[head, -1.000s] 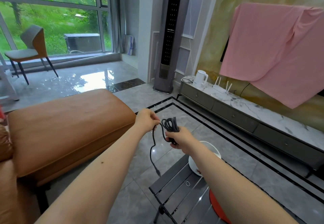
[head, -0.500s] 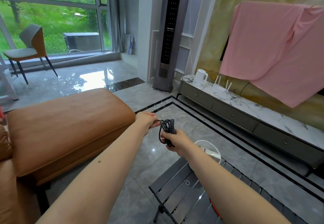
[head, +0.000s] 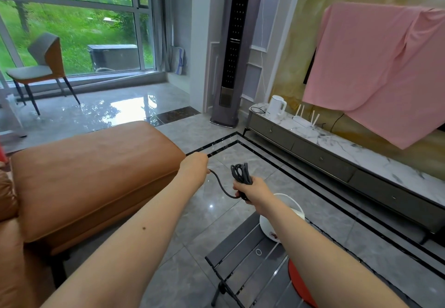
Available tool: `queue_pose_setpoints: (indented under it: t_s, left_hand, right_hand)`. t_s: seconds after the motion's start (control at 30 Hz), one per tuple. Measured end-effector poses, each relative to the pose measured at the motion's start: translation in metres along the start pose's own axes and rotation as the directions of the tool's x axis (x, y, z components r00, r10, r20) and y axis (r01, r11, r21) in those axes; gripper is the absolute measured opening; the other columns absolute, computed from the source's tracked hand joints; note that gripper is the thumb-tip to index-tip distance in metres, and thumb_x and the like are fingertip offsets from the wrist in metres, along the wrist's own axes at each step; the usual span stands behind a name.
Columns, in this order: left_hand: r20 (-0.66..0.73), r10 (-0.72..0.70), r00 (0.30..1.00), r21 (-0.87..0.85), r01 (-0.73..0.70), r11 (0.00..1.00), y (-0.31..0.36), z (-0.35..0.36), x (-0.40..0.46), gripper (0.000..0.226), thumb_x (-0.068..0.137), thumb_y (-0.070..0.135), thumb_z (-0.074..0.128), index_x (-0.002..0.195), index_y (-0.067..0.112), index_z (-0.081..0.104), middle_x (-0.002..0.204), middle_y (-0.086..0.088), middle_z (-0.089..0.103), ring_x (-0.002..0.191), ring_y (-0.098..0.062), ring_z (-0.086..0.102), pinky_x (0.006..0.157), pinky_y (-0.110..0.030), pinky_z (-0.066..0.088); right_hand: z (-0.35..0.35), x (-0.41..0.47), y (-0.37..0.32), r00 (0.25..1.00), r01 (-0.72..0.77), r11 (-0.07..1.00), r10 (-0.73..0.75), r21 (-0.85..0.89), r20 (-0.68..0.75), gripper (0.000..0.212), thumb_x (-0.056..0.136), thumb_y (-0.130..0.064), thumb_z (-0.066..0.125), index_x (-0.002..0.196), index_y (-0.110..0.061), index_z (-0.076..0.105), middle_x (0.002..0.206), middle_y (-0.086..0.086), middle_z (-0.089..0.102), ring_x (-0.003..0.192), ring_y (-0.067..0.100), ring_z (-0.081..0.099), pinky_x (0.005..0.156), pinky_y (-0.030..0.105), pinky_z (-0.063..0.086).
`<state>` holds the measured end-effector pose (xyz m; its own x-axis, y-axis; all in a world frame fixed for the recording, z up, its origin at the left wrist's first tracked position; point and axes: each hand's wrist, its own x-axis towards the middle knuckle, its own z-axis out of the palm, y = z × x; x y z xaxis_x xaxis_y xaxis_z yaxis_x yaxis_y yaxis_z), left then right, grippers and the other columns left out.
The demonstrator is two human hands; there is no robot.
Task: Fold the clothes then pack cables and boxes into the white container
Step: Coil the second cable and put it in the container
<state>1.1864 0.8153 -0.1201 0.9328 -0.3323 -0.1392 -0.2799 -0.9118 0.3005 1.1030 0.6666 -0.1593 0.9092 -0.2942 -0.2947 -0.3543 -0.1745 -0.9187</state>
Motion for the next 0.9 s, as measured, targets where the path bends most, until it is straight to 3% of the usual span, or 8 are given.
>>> queue_pose_setpoints:
  t_s: [0.2, 0.37, 0.43, 0.53, 0.67, 0.8, 0.9]
  left_hand:
    - [-0.046, -0.058, 0.997, -0.146, 0.051, 0.988, 0.002, 0.008, 0.004, 0.031, 0.089, 0.027, 0.063, 0.107, 0.002, 0.066, 0.109, -0.012, 0.067, 0.104, -0.025, 0.063, 0.087, -0.031, 0.051]
    - [0.009, -0.045, 0.999, -0.345, 0.045, 0.938, 0.001, 0.013, 0.007, 0.014, 0.089, 0.021, 0.064, 0.079, 0.012, 0.057, 0.069, -0.001, 0.054, 0.076, -0.016, 0.055, 0.081, -0.032, 0.051]
    - [0.067, -0.070, 0.995, -0.510, 0.095, 0.855, 0.002, 0.015, 0.007, 0.016, 0.089, 0.014, 0.064, 0.074, 0.012, 0.058, 0.068, -0.002, 0.055, 0.064, -0.015, 0.056, 0.081, -0.032, 0.055]
    - [0.180, -0.085, 0.980, -0.697, 0.188, 0.692, 0.007, 0.014, 0.004, 0.013, 0.088, 0.005, 0.063, 0.077, 0.007, 0.056, 0.068, -0.006, 0.055, 0.057, -0.014, 0.054, 0.067, -0.025, 0.054]
    - [0.223, -0.049, 0.974, -0.757, 0.205, 0.621, 0.011, 0.015, 0.000, 0.010, 0.089, 0.005, 0.062, 0.079, 0.004, 0.058, 0.070, -0.009, 0.056, 0.059, -0.015, 0.056, 0.067, -0.026, 0.057]
    - [0.263, -0.022, 0.965, -0.805, 0.232, 0.546, 0.011, 0.017, 0.001, 0.011, 0.090, 0.004, 0.060, 0.079, 0.004, 0.061, 0.073, -0.009, 0.059, 0.062, -0.013, 0.059, 0.053, -0.018, 0.056]
    - [0.327, -0.008, 0.945, -0.841, 0.295, 0.454, 0.013, 0.017, 0.002, 0.012, 0.090, 0.002, 0.058, 0.079, 0.004, 0.060, 0.078, -0.011, 0.061, 0.068, -0.014, 0.062, 0.052, -0.018, 0.057]
  right_hand:
    - [0.012, -0.002, 0.003, 0.999, -0.029, 0.999, 0.031, -0.046, 0.043, 0.008, 0.090, -0.016, 0.058, 0.095, -0.010, 0.057, 0.067, 0.003, 0.055, 0.056, 0.007, 0.051, 0.050, 0.018, 0.033]
    - [0.016, 0.000, 0.008, 0.997, -0.050, 0.999, 0.050, 0.012, 0.054, 0.012, 0.091, -0.018, 0.058, 0.101, -0.012, 0.056, 0.071, 0.004, 0.056, 0.058, 0.005, 0.054, 0.053, 0.022, 0.030]
    - [0.015, 0.000, 0.008, 0.996, -0.052, 0.999, 0.051, 0.015, 0.075, 0.010, 0.091, -0.020, 0.059, 0.098, -0.014, 0.054, 0.072, 0.004, 0.057, 0.060, 0.004, 0.055, 0.055, 0.023, 0.031]
    - [0.014, 0.000, 0.009, 0.993, -0.051, 0.998, 0.048, 0.029, 0.110, 0.008, 0.090, -0.022, 0.060, 0.095, -0.017, 0.056, 0.072, 0.003, 0.062, 0.066, 0.008, 0.056, 0.059, 0.024, 0.033]
    - [0.011, 0.000, 0.011, 0.990, -0.045, 0.998, 0.039, 0.042, 0.137, 0.009, 0.090, -0.022, 0.062, 0.097, -0.017, 0.058, 0.074, 0.001, 0.064, 0.065, 0.007, 0.056, 0.061, 0.022, 0.036]
    - [0.007, -0.001, 0.011, 0.986, -0.022, 0.999, 0.016, 0.034, 0.164, 0.009, 0.085, -0.016, 0.067, 0.090, -0.017, 0.061, 0.073, -0.001, 0.063, 0.061, 0.004, 0.059, 0.058, 0.017, 0.041]
    - [0.005, 0.000, 0.011, 0.988, -0.016, 0.999, 0.009, 0.044, 0.156, 0.016, 0.079, -0.008, 0.071, 0.093, -0.012, 0.064, 0.075, 0.000, 0.063, 0.063, 0.007, 0.060, 0.057, 0.016, 0.044]
